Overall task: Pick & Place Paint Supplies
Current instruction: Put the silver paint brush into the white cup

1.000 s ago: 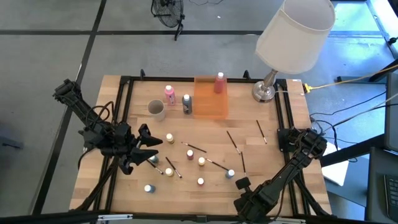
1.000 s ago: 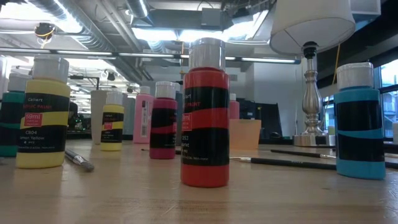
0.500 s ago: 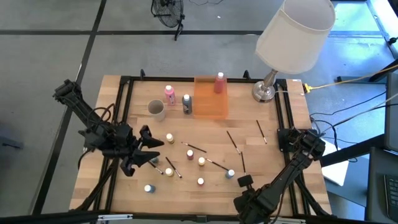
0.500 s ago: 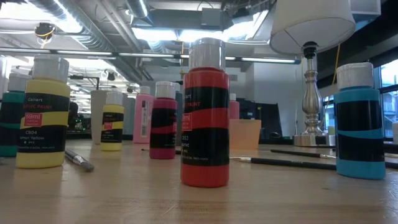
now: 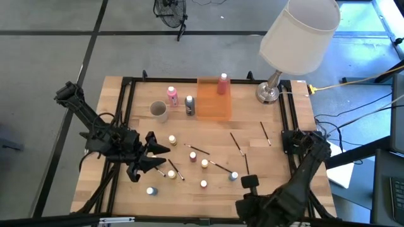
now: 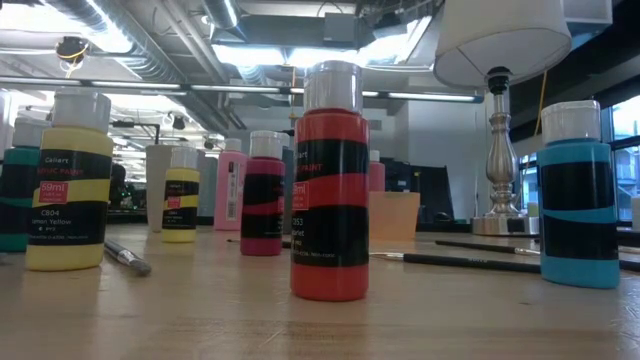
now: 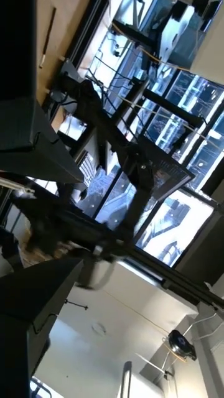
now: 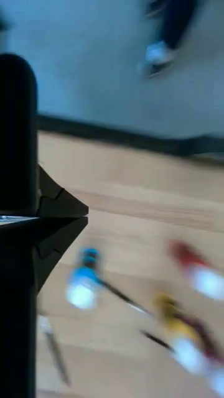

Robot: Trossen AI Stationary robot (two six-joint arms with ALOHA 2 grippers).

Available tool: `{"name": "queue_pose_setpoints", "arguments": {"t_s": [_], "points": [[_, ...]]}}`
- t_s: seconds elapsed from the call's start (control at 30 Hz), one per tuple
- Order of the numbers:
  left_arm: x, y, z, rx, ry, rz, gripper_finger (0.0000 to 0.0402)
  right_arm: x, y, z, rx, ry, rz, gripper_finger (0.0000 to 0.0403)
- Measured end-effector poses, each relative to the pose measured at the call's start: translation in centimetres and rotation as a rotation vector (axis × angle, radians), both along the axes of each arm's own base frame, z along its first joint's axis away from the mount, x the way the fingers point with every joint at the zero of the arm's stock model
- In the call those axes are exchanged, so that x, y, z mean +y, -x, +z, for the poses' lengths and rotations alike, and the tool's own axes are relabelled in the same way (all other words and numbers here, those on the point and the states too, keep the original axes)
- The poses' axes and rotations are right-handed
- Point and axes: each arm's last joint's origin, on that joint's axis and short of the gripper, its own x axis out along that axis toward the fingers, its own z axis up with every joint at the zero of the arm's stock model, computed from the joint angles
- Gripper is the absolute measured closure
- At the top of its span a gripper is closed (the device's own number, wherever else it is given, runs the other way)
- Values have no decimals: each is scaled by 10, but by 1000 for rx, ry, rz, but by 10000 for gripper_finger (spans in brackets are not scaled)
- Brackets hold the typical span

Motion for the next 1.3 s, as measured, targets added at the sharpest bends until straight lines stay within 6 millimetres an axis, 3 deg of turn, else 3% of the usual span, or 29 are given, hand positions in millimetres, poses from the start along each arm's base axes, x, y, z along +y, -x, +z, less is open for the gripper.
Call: {"name": "queue_pose_setpoints", "arguments": {"t_s": [0.13,0.2,0.37,0.5,0.63,0.83,1.07,1.3], "points": [[-3,-2,-2,4,-13,-16,199,-5,-2,55,-265,-78,-35,403],[-5,-4,-4,-4,-41,-24,199,-8,-3,73,-409,-115,-28,403],[-16,-14,-4,-18,-333,24,199,-18,-10,108,-645,-142,24,403],[-25,-24,10,-37,-543,100,199,-31,-25,127,-762,-123,46,403],[-30,-30,28,-4,-659,168,199,-45,-43,140,-874,-86,49,403],[-31,-35,48,110,-766,127,199,-68,-65,154,-1002,-27,17,403],[-16,-42,76,128,-666,150,199,-88,-80,157,-1030,-36,9,403],[-3,-49,83,175,-621,180,199,-103,-91,162,-1072,-33,22,403]]}}
